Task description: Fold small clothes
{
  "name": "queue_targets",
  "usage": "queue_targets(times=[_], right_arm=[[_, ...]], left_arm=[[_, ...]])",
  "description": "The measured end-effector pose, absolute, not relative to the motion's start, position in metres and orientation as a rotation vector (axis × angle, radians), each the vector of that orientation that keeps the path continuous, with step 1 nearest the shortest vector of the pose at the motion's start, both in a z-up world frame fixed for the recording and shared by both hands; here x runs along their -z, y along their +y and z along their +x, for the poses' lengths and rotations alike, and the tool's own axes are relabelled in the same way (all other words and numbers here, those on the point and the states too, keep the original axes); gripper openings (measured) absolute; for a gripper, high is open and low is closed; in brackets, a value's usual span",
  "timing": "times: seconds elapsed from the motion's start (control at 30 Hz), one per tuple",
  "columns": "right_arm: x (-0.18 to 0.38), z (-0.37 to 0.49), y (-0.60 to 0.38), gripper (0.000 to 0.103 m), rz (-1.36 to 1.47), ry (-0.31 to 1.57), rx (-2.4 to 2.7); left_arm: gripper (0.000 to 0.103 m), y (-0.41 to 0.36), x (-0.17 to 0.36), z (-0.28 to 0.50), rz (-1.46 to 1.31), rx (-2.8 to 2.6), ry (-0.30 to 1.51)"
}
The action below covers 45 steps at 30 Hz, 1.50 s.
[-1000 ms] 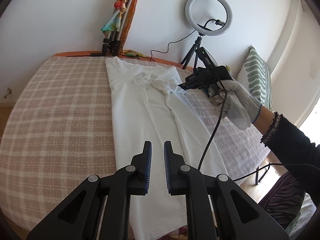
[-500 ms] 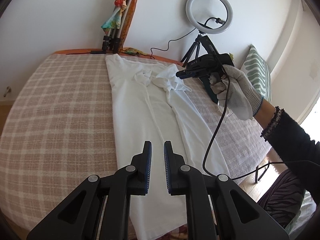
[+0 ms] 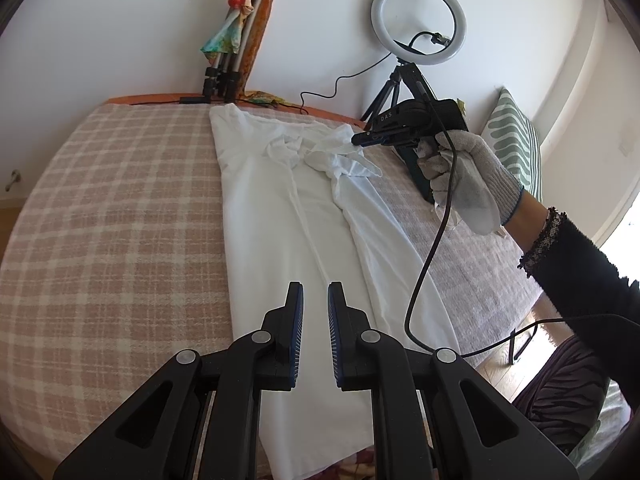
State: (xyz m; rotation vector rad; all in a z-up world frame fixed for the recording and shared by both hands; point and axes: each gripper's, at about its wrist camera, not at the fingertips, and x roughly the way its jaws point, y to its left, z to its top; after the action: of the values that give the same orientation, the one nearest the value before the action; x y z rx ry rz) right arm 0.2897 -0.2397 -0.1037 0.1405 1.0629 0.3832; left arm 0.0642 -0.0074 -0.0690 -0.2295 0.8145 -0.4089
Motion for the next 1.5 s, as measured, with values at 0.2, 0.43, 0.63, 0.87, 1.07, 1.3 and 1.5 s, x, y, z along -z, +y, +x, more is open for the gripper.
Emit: queue_targets(times=[0.2,0.43,0.63,0.87,1.07,1.3,1.5], right_arm=[[0.087,0.301,-0.228,0.004,0.237,1.026,-0.431],[0.084,0.329,-0.193,0.004,0.328,0.993,-0.471],[0.115,0.357,-0.167,0.004,0.386,1.036,-0.481],[0.127,0.368,-0.167,0.006,0.393,1.026,-0.460],[0.075,0.335,-0.195,0.047,0.372,0.912,-0.464],[0.030,0.259,-0.246,0.047,0.313,0.883,-0.439],[0.051,0.162,-0.283,0.047,0.276,0.969,-0.455]], left_arm=[[0.011,-0.007,0.069,0.065,-0.241,0.409,0.815],[0.011,-0.005,0.076,0.067,-0.250,0.396,0.838],[0.011,-0.001,0.082,0.070,-0.263,0.384,0.861],[0.011,-0.002,0.082,0.071,-0.245,0.368,0.865],[0.011,0.001,0.083,0.069,-0.224,0.338,0.864],[0.030,0.010,0.090,0.054,-0.192,0.320,0.867],[0.030,0.022,0.100,0.037,-0.253,0.331,0.902]])
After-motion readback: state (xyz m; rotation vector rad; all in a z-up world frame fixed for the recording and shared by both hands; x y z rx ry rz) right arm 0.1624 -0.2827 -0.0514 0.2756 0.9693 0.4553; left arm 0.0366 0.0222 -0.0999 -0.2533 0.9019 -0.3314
